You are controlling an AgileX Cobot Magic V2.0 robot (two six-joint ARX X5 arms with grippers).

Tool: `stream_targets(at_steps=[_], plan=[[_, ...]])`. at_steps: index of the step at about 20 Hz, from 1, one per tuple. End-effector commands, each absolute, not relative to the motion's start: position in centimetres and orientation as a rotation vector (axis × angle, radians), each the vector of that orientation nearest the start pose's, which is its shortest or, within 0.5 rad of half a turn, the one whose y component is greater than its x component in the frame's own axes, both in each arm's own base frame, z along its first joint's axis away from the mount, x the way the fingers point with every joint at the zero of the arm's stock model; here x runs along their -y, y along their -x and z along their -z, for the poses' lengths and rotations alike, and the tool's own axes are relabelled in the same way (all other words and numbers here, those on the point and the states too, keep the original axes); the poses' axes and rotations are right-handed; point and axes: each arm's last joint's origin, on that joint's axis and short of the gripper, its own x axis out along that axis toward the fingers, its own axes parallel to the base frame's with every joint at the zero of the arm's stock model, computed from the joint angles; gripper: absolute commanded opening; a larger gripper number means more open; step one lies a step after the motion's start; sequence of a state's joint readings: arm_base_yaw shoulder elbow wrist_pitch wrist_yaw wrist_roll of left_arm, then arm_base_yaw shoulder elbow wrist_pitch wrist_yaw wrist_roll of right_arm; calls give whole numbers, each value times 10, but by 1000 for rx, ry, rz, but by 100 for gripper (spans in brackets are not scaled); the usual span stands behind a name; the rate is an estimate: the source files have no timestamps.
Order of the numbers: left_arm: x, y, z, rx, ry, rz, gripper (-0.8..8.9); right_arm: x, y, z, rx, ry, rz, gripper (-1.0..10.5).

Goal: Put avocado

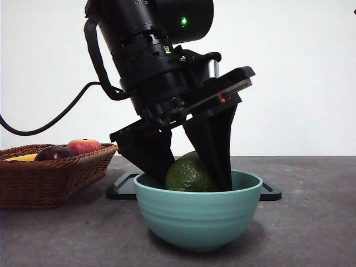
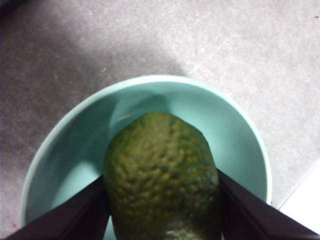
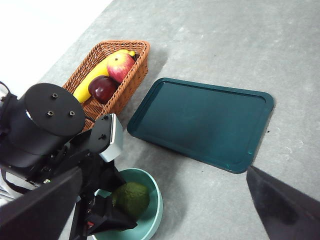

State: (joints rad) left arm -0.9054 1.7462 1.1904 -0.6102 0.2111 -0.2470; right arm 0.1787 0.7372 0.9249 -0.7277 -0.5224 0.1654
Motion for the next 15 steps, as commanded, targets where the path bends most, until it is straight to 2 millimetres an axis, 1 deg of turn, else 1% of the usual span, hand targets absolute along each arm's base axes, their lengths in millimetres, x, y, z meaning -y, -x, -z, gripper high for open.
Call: stream_targets(at_steps=[1,3,4,7,9,12,14,15], plan=[[281,-208,-196,-1248,-241,847,311,-39,-130,-344,-581,-254,-643,545],[281,-208,-196,-1248,-241,847,461,-39,-130,-344,-581,-254,-643,545],[281,-208,-196,-1246,-240,848,505,-39,-130,-344,-581,-254,-643,545],[282,-208,-197,-1236,-237,852,505,-39,-130,-344,-580,-254,-643,545],[283,-209,-204,-1219,-229,859,502,-39,-130,-344,-580,-254,-643,545],[284,-210,-228,-1156,-203,883,498,-39,-130,-344,-580,-253,-643,545],[280,-206,-252,-1106,-195,906,497,-39,-130,-344,-579,-253,-643,545],[276,-203,-268,-1070,-192,923,497,-39,-130,-344,-577,-254,-643,545]])
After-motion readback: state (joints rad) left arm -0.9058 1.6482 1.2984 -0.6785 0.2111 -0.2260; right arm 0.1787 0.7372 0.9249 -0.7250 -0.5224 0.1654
